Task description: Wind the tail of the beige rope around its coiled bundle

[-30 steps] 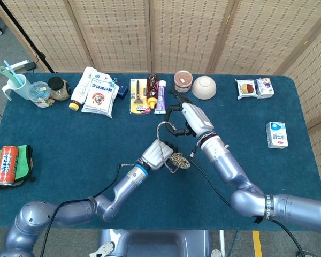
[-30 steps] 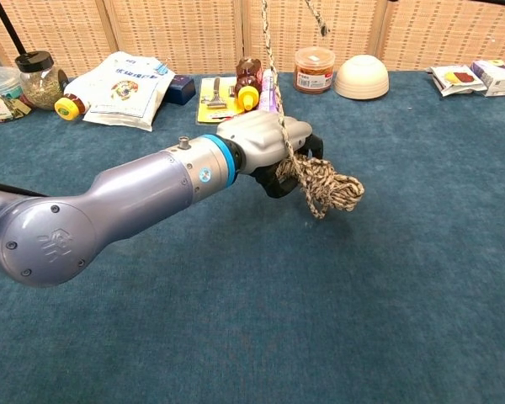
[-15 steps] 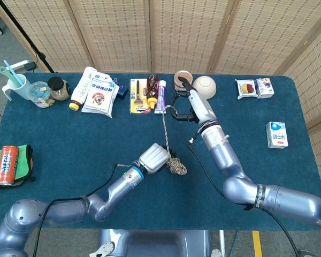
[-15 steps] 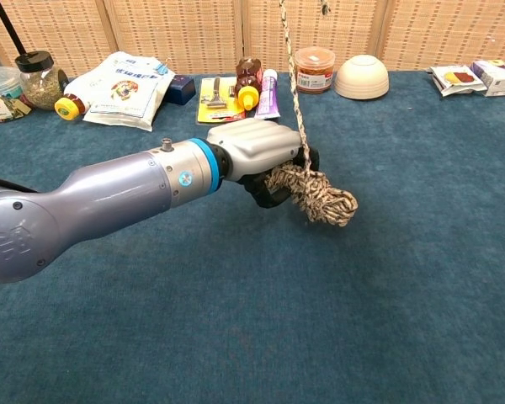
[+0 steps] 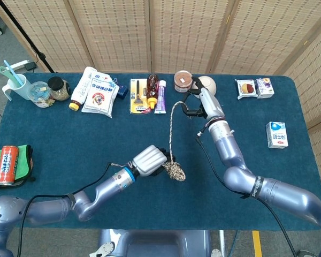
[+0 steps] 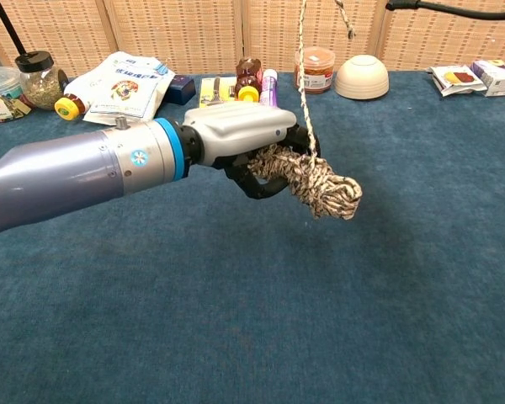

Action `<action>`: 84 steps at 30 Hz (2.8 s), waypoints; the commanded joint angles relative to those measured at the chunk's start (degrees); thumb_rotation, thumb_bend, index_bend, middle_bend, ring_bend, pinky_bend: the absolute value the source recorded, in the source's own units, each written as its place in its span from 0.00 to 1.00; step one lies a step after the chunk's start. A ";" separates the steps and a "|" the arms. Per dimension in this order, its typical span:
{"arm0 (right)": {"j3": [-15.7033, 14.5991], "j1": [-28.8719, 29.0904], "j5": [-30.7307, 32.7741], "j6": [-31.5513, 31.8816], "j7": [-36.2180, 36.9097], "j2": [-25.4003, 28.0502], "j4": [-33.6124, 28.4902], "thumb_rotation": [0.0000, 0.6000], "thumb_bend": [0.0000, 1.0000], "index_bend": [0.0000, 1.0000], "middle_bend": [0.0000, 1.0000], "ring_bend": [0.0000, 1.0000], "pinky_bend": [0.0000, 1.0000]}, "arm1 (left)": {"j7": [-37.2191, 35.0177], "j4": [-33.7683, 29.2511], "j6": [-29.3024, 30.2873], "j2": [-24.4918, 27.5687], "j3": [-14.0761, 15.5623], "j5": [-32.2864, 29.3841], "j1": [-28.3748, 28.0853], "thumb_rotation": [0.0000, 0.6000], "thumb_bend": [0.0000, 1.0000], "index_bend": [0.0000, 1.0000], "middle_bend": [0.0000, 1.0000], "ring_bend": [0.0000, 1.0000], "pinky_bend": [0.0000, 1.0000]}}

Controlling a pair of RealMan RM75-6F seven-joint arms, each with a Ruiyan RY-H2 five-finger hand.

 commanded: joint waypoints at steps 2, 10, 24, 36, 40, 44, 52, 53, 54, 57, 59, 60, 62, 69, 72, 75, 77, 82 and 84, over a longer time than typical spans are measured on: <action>-0.85 -0.80 -0.70 -2.32 1.02 -1.02 2.63 1.00 0.60 0.72 0.00 0.00 0.00 | -3.23 -3.63 1.39 3.28 -0.06 1.78 0.54 1.00 0.53 0.57 0.44 0.39 0.58; -1.59 -1.14 -1.23 -5.60 2.56 -4.15 8.94 1.00 0.60 0.72 0.00 0.00 0.00 | -5.98 -9.56 1.07 8.52 -0.17 3.08 0.61 1.00 0.53 0.57 0.45 0.40 0.58; -6.15 -2.38 -0.50 -5.04 -0.82 -9.27 15.84 1.00 0.61 0.72 0.00 0.00 0.00 | -12.39 -12.00 3.72 8.72 -4.17 0.02 1.34 1.00 0.55 0.57 0.45 0.40 0.58; -9.99 -7.24 -4.91 -1.41 -3.96 -10.06 10.04 1.00 0.61 0.72 0.00 0.00 0.00 | -1.11 -8.56 4.48 3.09 -9.34 -8.45 -0.95 1.00 0.55 0.57 0.45 0.40 0.58; -10.33 -9.03 -7.29 -0.53 -3.57 -9.18 6.79 1.00 0.61 0.72 0.00 0.00 0.00 | 4.09 -7.21 4.10 1.57 -11.45 -12.23 -2.77 1.00 0.55 0.57 0.45 0.40 0.58; -10.86 -10.72 -9.77 0.29 -3.34 -8.12 3.53 1.00 0.61 0.72 0.00 0.00 0.00 | 8.34 -5.96 4.69 0.08 -12.62 -15.04 -3.98 1.00 0.55 0.57 0.45 0.40 0.58; -13.07 -14.47 -16.24 1.71 -2.62 -5.24 -3.22 1.00 0.61 0.73 0.00 0.00 0.00 | 16.97 0.25 6.46 -2.52 -12.88 -18.29 -5.76 1.00 0.55 0.57 0.45 0.40 0.58; -13.32 -15.00 -17.26 1.71 -2.29 -4.76 -4.09 1.00 0.61 0.73 0.00 0.00 0.00 | 17.07 0.61 6.52 -2.85 -13.24 -19.15 -5.77 1.00 0.55 0.57 0.45 0.40 0.58; -13.50 -15.34 -18.03 1.73 -2.12 -4.44 -4.61 1.00 0.61 0.73 0.00 0.00 0.00 | 17.03 1.00 6.69 -3.06 -13.41 -19.40 -5.79 1.00 0.55 0.57 0.45 0.40 0.58; -14.40 -16.37 -20.84 2.55 -2.39 -3.88 -5.45 1.00 0.61 0.73 0.00 0.00 0.00 | 16.36 2.34 7.35 -3.99 -13.90 -20.00 -5.74 1.00 0.55 0.57 0.45 0.40 0.58; -14.76 -16.74 -21.86 3.02 -2.60 -3.97 -5.37 1.00 0.61 0.73 0.00 0.00 0.00 | 16.18 2.75 7.55 -4.29 -14.12 -20.24 -5.76 1.00 0.55 0.57 0.45 0.40 0.58; -15.20 -17.03 -22.65 3.38 -2.99 -4.09 -5.01 1.00 0.61 0.73 0.00 0.00 0.00 | 15.96 2.99 7.66 -4.44 -14.38 -20.44 -5.80 1.00 0.55 0.57 0.45 0.40 0.58; -15.56 -17.38 -23.33 3.84 -3.34 -4.52 -4.15 1.00 0.61 0.73 0.00 0.00 0.00 | 15.71 3.13 7.70 -4.50 -14.69 -20.64 -5.89 1.00 0.55 0.57 0.45 0.40 0.58; -15.59 -17.86 -22.41 3.06 -3.49 -5.86 -0.12 1.00 0.61 0.73 0.00 0.00 0.00 | 15.04 2.17 7.43 -3.54 -15.66 -21.52 -5.89 1.00 0.55 0.57 0.45 0.40 0.58; -15.34 -17.96 -21.33 2.48 -3.55 -6.52 2.10 1.00 0.61 0.73 0.00 0.00 0.00 | 14.91 1.90 7.36 -3.12 -15.88 -21.88 -5.83 1.00 0.55 0.57 0.45 0.40 0.58; -15.05 -17.98 -18.98 0.95 -3.77 -7.19 5.74 1.00 0.61 0.73 0.00 0.00 0.00 | 14.80 1.84 7.18 -2.67 -15.91 -22.21 -5.77 1.00 0.55 0.57 0.45 0.40 0.58; -14.73 -17.85 -17.91 0.07 -3.98 -7.63 7.39 1.00 0.61 0.73 0.00 0.00 0.00 | 14.62 1.77 7.15 -2.54 -15.91 -22.29 -5.78 1.00 0.55 0.57 0.45 0.40 0.58; -14.33 -17.86 -16.91 -0.75 -4.58 -8.29 9.51 1.00 0.61 0.73 0.00 0.00 0.00 | 14.29 1.28 7.25 -2.20 -15.72 -22.11 -5.72 1.00 0.55 0.57 0.45 0.40 0.58; -14.03 -17.90 -16.77 -0.91 -4.67 -8.44 9.94 1.00 0.61 0.73 0.00 0.00 0.00 | 14.10 1.02 7.32 -2.09 -15.71 -22.17 -5.66 1.00 0.55 0.57 0.45 0.40 0.58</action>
